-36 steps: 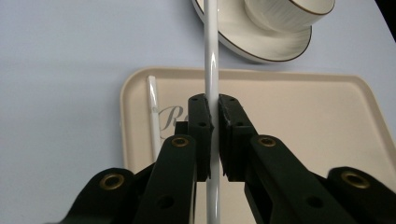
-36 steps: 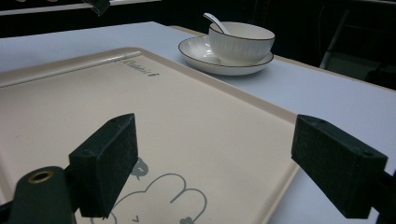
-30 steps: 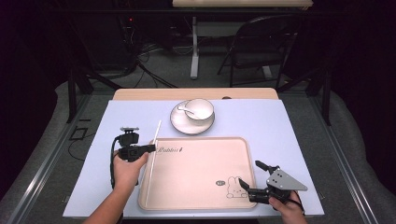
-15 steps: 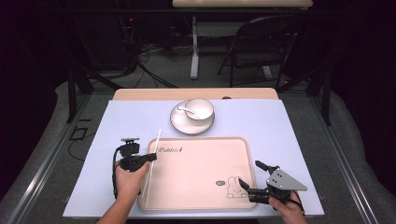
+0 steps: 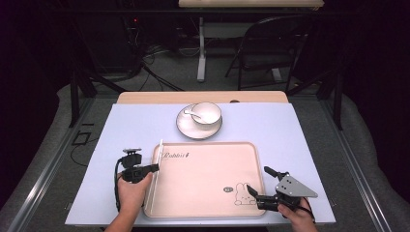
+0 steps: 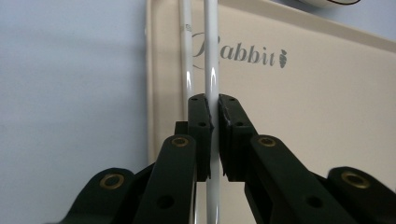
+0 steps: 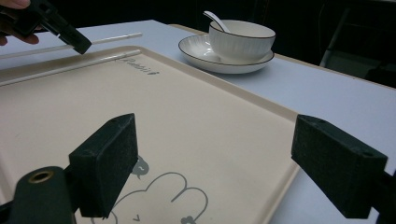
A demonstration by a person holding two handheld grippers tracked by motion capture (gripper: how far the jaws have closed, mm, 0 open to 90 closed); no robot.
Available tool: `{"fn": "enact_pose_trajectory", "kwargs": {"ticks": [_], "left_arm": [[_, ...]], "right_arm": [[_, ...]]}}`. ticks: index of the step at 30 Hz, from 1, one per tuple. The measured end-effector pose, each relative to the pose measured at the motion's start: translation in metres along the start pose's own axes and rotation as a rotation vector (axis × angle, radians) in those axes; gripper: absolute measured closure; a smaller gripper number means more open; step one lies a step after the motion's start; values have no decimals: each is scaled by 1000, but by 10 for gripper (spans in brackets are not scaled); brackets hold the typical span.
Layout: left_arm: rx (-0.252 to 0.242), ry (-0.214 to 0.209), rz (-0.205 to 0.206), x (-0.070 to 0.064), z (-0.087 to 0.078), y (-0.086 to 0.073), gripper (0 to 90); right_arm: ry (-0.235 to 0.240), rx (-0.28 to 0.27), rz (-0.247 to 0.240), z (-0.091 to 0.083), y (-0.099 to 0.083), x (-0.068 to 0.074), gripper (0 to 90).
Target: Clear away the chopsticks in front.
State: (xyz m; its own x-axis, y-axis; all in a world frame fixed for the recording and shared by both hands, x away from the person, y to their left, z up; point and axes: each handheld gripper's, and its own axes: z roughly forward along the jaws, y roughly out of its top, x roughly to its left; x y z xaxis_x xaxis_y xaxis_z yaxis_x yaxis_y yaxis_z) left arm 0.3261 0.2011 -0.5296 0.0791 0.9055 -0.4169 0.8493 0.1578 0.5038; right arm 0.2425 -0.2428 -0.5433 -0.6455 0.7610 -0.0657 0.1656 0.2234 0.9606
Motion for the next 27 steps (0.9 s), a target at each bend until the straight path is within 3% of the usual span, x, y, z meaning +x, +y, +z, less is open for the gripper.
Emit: {"fn": "enact_pose_trajectory", "kwargs": {"ticks": [16, 27], "left_arm": [[51, 11, -41, 11, 4, -4, 842], [58, 9, -58, 14, 8, -3, 841]], "right_arm": [[-1, 4, 1, 1, 0, 0, 140], [-2, 2, 1, 0, 0, 0, 140]]}}
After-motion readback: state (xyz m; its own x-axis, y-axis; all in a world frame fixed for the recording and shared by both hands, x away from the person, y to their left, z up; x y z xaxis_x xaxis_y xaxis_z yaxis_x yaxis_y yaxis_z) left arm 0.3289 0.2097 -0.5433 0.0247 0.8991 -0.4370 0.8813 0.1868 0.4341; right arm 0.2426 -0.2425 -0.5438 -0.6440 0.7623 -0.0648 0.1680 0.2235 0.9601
